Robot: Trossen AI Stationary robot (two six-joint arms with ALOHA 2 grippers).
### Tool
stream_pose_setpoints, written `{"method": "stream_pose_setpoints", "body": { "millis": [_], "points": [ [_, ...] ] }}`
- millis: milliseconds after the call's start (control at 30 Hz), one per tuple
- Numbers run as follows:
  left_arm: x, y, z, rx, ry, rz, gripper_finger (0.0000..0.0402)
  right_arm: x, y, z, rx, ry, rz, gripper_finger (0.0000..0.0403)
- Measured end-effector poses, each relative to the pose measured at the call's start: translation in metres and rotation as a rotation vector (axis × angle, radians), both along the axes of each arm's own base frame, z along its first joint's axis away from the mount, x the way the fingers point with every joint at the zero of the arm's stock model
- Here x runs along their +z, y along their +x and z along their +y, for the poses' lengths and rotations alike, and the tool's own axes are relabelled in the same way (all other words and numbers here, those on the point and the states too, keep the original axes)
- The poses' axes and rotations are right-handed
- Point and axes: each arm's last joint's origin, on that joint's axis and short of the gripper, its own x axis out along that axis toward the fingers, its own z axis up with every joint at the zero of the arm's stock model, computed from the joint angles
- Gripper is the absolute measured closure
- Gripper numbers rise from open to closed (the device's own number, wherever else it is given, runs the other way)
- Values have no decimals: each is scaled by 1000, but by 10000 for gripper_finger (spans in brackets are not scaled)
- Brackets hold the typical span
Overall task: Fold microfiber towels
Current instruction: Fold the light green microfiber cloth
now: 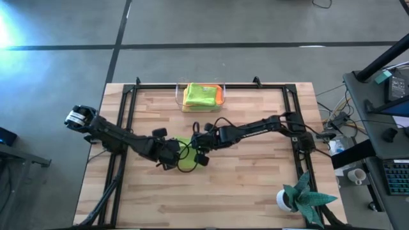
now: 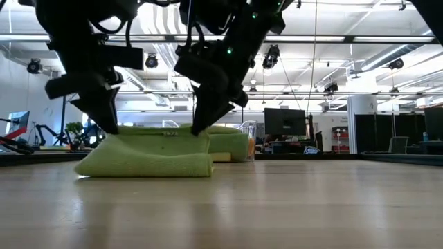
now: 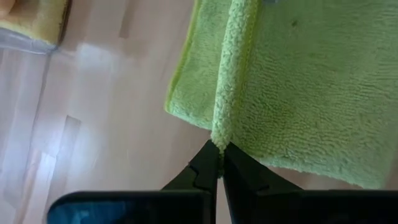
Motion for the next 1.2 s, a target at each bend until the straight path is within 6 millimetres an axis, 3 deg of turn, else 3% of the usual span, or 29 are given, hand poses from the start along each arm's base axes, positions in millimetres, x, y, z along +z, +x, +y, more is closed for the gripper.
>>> {"method": "stream_pose_setpoints", "body": {
  "millis": [533,1000,1200],
  "points": [
    [-3,3,13,58,18,-22,396,-1,-1,-18,-54,-19,14,394],
    [-2,4,13,63,29,-32,309,-3,-2,-30,-98,-52,35,394],
    [-3,4,12,51,-38,-15,295,-9,-1,-34,-112,-65,51,394]
  ]
}}
